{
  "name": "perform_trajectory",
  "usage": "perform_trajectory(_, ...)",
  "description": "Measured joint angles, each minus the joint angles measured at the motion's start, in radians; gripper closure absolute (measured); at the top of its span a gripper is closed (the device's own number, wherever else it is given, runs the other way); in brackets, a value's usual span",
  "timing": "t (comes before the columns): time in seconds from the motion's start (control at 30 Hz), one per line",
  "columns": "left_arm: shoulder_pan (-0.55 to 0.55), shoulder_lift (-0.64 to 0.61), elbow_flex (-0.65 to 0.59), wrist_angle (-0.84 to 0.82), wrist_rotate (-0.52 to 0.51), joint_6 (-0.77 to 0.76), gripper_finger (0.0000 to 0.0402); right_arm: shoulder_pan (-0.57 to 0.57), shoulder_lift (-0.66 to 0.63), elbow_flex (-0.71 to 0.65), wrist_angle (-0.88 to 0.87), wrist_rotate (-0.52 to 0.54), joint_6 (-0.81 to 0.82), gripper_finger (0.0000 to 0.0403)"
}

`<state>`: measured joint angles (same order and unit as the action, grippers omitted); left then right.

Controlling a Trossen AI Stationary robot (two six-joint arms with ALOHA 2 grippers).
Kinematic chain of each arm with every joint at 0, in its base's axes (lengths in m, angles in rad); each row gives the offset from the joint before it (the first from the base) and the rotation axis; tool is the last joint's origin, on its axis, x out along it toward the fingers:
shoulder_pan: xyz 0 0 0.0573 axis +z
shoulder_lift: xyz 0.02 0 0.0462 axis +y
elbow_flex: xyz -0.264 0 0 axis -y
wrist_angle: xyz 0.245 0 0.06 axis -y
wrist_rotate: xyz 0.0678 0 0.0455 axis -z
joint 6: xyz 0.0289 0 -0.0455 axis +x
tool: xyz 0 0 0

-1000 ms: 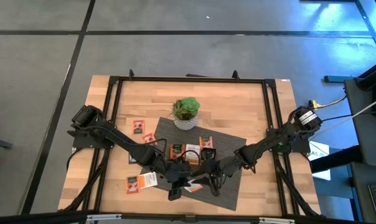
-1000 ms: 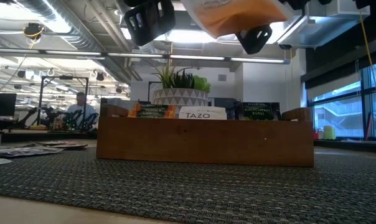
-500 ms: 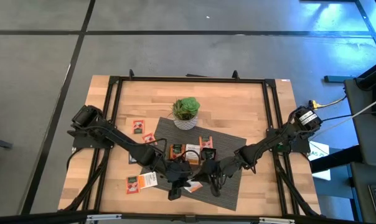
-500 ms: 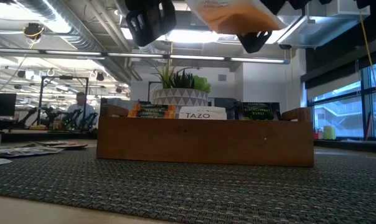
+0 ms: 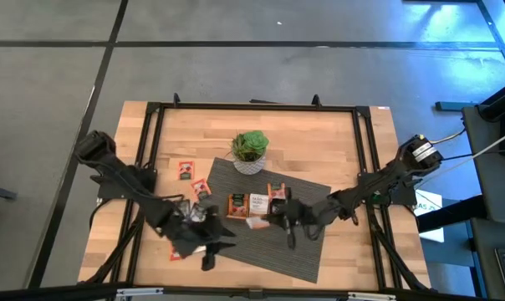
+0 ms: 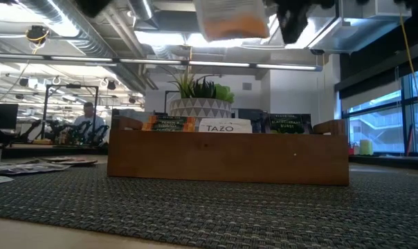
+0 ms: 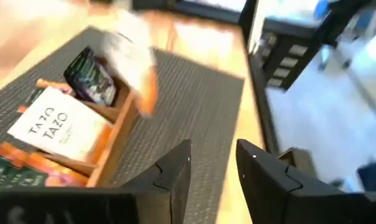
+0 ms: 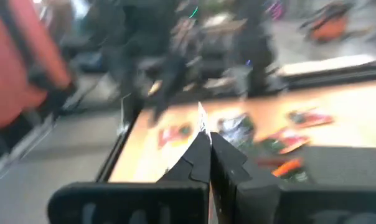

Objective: Pick & Place Tea
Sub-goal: Put the white tea bag into the middle of the wooden organizer

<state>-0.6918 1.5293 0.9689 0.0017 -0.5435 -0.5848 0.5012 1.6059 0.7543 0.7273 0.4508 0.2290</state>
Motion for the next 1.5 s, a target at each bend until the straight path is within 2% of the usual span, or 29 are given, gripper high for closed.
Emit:
perform_trajectory(0.13, -0.057, -0.012, -0.089, 0.198, -0.135, 0.045, 0.0283, -0.026, 0.033, -0.126, 0.244, 0.109, -0.004, 0.0401)
perform_trajectory(0.27, -0.075, -0.006, -0.115, 0.266, -0.178, 0.073, 0.0281, -0.050, 0.105, -0.155, 0.328, 0.111, 0.006, 0.0401)
perform_trajectory(0.43, -0.072, -0.006, -0.117, 0.270, -0.170, 0.075, 0.0283, -0.058, 0.200, -0.098, 0.324, 0.160, -0.004, 0.0401)
perform_trajectory(0.77, -0.072, -0.006, -0.117, 0.269, -0.163, 0.068, 0.0285, 0.017, 0.290, -0.072, 0.308, 0.357, -0.017, 0.0401)
perform_trajectory(0.93, -0.072, -0.006, -0.117, 0.268, -0.169, 0.073, 0.0282, 0.019, 0.351, -0.063, 0.308, 0.369, 0.025, 0.0401)
perform_trajectory(1.1, -0.072, -0.006, -0.117, 0.268, -0.170, 0.074, 0.0283, 0.021, 0.409, -0.043, 0.309, 0.401, -0.002, 0.0400)
perform_trajectory(1.3, -0.072, -0.005, -0.117, 0.266, -0.170, 0.074, 0.0281, 0.053, 0.415, -0.042, 0.309, 0.570, -0.097, 0.0399)
perform_trajectory(1.37, -0.072, -0.005, -0.117, 0.264, -0.169, 0.074, 0.0281, 0.056, 0.415, -0.043, 0.306, 0.565, -0.102, 0.0399)
perform_trajectory(1.5, -0.072, -0.005, -0.117, 0.264, -0.170, 0.074, 0.0285, 0.055, 0.415, -0.043, 0.298, 0.438, -0.076, 0.0399)
